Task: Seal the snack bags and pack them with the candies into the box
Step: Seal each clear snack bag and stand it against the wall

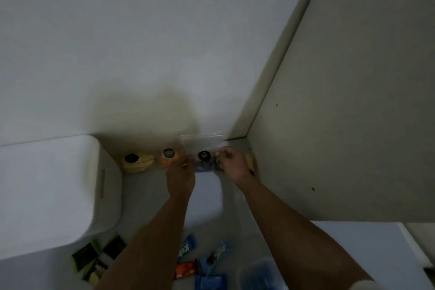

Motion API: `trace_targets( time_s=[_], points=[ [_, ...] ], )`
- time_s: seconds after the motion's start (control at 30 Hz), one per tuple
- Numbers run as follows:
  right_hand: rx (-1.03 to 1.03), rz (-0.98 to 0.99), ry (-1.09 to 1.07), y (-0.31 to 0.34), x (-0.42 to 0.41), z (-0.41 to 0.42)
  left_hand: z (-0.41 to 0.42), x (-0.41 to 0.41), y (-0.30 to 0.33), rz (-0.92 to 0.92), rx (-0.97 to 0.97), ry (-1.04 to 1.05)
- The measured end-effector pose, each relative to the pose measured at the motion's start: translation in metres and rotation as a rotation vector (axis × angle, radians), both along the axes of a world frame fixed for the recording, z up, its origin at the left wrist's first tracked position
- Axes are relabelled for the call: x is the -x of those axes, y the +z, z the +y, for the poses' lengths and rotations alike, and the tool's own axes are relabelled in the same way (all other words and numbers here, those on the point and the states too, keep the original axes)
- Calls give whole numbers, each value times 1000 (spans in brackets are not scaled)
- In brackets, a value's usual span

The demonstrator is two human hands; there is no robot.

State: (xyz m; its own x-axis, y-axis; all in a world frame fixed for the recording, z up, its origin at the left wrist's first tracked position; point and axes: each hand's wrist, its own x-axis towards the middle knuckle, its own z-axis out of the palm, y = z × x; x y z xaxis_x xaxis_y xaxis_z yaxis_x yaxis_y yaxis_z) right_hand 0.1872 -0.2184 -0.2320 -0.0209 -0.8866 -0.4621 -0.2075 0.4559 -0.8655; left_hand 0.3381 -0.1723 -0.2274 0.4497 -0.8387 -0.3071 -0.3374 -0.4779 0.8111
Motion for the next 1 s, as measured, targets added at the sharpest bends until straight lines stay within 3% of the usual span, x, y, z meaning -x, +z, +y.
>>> trace_targets(
  time_s=[0.23, 0.37, 0.5, 0.63, 0.73, 0.87, 1.0],
  points=[
    [-6, -9, 99, -21, -12, -25, -22, 2, -20, -48, -1, 127],
    [132, 112, 180, -19, -7, -25, -21, -3, -31, 23, -47, 205],
    [124, 284, 53, -1, 3, 1, -9, -2, -40, 105, -62, 233],
    [183, 533, -68, -7, 25, 47, 3, 14, -19, 144, -223, 8],
    [63, 677, -41, -15, 40, 74, 15, 33, -32, 277, -371, -145],
    [-68, 663, -10, -27, 50, 95, 34, 60, -17, 357, -429, -313],
    [-136, 654, -44, -33, 56, 99, 43, 66, -30, 318, -438, -386]
  ],
)
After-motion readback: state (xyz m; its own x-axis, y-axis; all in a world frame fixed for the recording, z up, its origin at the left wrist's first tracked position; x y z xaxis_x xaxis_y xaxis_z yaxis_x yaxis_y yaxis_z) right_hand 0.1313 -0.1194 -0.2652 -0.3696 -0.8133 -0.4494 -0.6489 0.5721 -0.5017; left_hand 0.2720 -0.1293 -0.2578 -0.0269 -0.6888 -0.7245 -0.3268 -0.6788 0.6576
